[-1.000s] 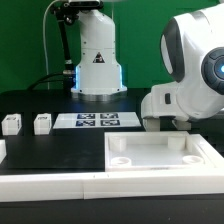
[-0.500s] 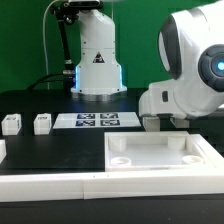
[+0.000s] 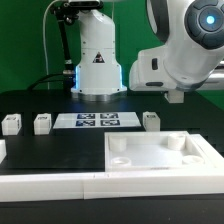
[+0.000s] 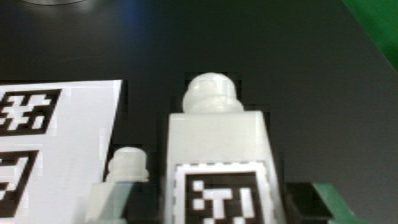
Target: Assemble square table
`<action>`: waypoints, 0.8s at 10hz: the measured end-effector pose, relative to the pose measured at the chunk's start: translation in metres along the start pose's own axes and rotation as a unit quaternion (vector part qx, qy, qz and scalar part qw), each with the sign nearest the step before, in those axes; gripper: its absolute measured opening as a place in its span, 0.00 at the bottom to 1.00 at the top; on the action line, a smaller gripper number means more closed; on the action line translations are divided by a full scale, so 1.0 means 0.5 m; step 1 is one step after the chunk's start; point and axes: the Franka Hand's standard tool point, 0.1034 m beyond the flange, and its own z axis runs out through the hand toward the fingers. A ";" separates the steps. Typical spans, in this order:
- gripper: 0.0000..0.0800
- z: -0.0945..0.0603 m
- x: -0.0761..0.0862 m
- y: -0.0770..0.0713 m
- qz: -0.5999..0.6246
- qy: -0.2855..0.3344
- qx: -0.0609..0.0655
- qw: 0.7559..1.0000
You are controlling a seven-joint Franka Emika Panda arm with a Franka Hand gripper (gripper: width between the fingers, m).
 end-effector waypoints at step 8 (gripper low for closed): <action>0.36 -0.174 -0.006 0.023 -0.008 0.234 0.041 0.971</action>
Offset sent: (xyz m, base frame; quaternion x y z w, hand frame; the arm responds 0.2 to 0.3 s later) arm 0.0342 -0.0150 0.0065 0.0265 0.2022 -0.0295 0.9785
